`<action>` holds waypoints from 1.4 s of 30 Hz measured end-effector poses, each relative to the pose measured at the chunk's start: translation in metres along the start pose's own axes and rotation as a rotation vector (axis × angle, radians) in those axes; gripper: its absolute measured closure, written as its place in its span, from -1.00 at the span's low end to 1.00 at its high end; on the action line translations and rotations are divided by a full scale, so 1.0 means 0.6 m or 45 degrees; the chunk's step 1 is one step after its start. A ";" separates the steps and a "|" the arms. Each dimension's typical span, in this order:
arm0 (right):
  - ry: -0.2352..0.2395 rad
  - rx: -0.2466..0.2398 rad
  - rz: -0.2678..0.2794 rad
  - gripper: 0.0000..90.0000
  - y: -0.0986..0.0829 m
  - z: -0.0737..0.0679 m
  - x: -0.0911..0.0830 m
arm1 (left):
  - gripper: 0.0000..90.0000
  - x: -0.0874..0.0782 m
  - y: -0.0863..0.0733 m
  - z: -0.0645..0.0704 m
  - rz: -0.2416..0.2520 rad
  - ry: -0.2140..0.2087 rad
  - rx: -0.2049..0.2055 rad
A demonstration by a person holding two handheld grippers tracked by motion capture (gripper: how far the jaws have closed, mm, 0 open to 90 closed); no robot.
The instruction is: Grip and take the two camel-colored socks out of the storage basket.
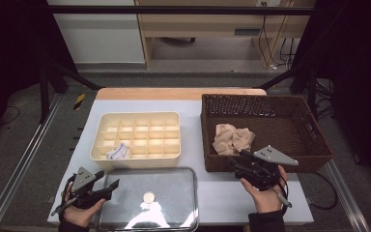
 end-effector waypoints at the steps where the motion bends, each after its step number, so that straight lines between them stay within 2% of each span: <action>1: -0.005 -0.003 0.007 -0.05 0.005 0.001 0.002 | -0.29 0.000 0.000 0.000 0.004 0.000 -0.002; 5: -0.028 -0.018 0.010 -0.08 0.021 0.006 0.011 | -0.29 -0.001 -0.001 -0.002 0.015 -0.022 -0.001; 12: -0.069 -0.036 0.010 -0.09 0.045 0.016 0.033 | -0.29 -0.002 0.000 -0.003 0.023 -0.014 0.001; 17: -0.087 -0.016 0.029 -0.09 0.066 0.029 0.049 | -0.29 0.000 -0.002 -0.003 0.013 -0.014 0.000; 23: -0.137 -0.002 0.010 -0.08 0.082 0.050 0.076 | -0.28 0.003 -0.003 -0.003 0.004 -0.016 0.002; 28: -0.153 0.017 0.007 -0.08 0.093 0.063 0.093 | -0.28 0.003 -0.004 -0.004 0.005 -0.016 0.000; 38: -0.238 -0.017 0.028 -0.08 0.121 0.079 0.125 | -0.28 0.003 -0.004 -0.005 0.002 -0.018 0.002; 42: -0.272 -0.014 0.006 -0.09 0.125 0.091 0.139 | -0.28 0.004 -0.004 -0.005 0.003 -0.021 -0.002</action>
Point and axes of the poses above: each handheld gripper's, and its own axes: x roughly forward along the jaws, y roughly out of its top, z roughly to its right, the point moved 4 cm from there along x, roughly forward along the jaws, and after that the axes turned 11 degrees about -y, right-handed, at the moved point
